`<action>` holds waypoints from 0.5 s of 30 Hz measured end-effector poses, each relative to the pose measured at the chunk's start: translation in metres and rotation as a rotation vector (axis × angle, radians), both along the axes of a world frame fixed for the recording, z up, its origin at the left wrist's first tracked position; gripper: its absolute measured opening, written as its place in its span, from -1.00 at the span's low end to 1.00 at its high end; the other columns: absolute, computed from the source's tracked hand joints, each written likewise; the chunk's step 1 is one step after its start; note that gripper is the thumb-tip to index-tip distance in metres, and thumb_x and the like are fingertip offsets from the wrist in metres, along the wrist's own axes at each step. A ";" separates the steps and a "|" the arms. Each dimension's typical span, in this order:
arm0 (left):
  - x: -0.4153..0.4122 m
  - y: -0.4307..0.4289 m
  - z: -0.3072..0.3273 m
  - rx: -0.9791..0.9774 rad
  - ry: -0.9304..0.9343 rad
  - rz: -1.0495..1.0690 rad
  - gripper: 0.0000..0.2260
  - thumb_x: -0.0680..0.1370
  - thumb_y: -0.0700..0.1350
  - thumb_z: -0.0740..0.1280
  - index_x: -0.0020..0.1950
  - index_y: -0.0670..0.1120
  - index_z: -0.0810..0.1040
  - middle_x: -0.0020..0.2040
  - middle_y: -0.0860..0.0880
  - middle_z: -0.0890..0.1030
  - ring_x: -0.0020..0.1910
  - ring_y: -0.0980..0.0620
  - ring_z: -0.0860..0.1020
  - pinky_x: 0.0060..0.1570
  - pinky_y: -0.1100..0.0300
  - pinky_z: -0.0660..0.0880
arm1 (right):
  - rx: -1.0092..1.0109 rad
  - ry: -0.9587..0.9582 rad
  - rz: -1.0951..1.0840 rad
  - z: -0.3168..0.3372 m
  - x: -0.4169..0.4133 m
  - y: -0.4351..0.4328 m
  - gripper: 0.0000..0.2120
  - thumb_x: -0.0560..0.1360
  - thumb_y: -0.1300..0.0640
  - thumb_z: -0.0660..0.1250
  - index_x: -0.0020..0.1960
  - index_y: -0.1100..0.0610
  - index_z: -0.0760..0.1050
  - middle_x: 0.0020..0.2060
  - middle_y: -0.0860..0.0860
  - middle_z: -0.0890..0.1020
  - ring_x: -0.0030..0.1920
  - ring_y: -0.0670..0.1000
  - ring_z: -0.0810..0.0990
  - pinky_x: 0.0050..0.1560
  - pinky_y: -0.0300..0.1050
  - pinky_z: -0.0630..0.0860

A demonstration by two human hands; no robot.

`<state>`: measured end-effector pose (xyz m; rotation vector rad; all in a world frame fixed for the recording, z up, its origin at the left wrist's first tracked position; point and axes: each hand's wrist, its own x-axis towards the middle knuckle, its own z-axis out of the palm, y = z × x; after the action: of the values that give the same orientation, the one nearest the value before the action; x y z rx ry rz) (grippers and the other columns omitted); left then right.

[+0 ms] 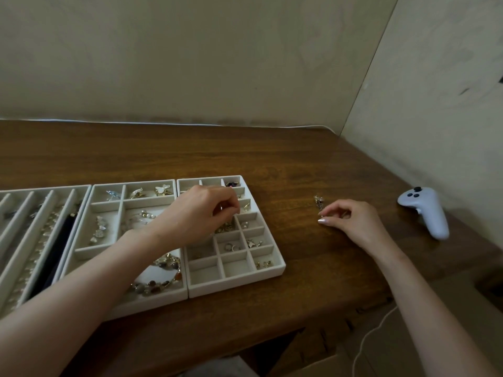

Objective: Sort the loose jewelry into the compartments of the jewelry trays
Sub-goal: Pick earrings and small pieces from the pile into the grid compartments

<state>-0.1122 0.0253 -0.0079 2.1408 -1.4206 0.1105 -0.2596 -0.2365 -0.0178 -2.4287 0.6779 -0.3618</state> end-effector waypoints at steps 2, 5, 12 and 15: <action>0.000 0.000 0.000 -0.005 -0.001 0.000 -0.91 0.54 -0.13 0.29 -0.01 -0.06 0.57 -0.19 0.16 0.53 -0.32 0.31 0.48 -0.27 0.47 0.41 | -0.032 -0.004 -0.009 0.000 0.001 0.001 -0.91 0.40 0.08 0.46 -0.10 -0.02 0.61 -0.17 -0.09 0.60 -0.21 -0.14 0.51 -0.27 -0.31 0.33; 0.000 0.000 0.000 -0.011 -0.007 0.004 -0.91 0.54 -0.14 0.29 -0.01 -0.06 0.58 -0.20 0.16 0.53 -0.33 0.33 0.46 -0.31 0.47 0.39 | 0.085 -0.050 0.031 0.004 -0.001 0.006 -0.92 0.42 0.07 0.44 -0.10 0.01 0.61 -0.18 -0.08 0.63 -0.18 -0.12 0.55 -0.24 -0.31 0.37; -0.001 0.001 0.001 -0.016 -0.002 -0.007 -0.90 0.54 -0.14 0.29 0.01 -0.08 0.57 -0.17 0.10 0.56 -0.26 0.25 0.50 -0.25 0.43 0.42 | 0.699 -0.125 0.207 0.023 -0.001 0.045 -0.78 0.32 0.06 0.42 -0.14 0.21 0.64 -0.34 0.00 0.62 -0.38 -0.13 0.49 -0.40 -0.32 0.40; 0.000 0.002 0.001 -0.012 0.004 -0.006 -0.90 0.54 -0.14 0.28 0.01 -0.07 0.57 -0.17 0.11 0.56 -0.23 0.22 0.52 -0.24 0.44 0.41 | 0.868 -0.125 0.160 0.025 0.005 0.050 -0.78 0.30 0.07 0.41 -0.22 0.24 0.61 -0.41 -0.01 0.60 -0.45 -0.15 0.45 -0.50 -0.37 0.33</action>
<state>-0.1126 0.0269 -0.0069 2.1258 -1.4210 0.1124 -0.2551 -0.1866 0.0071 -1.6007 0.4460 -0.1087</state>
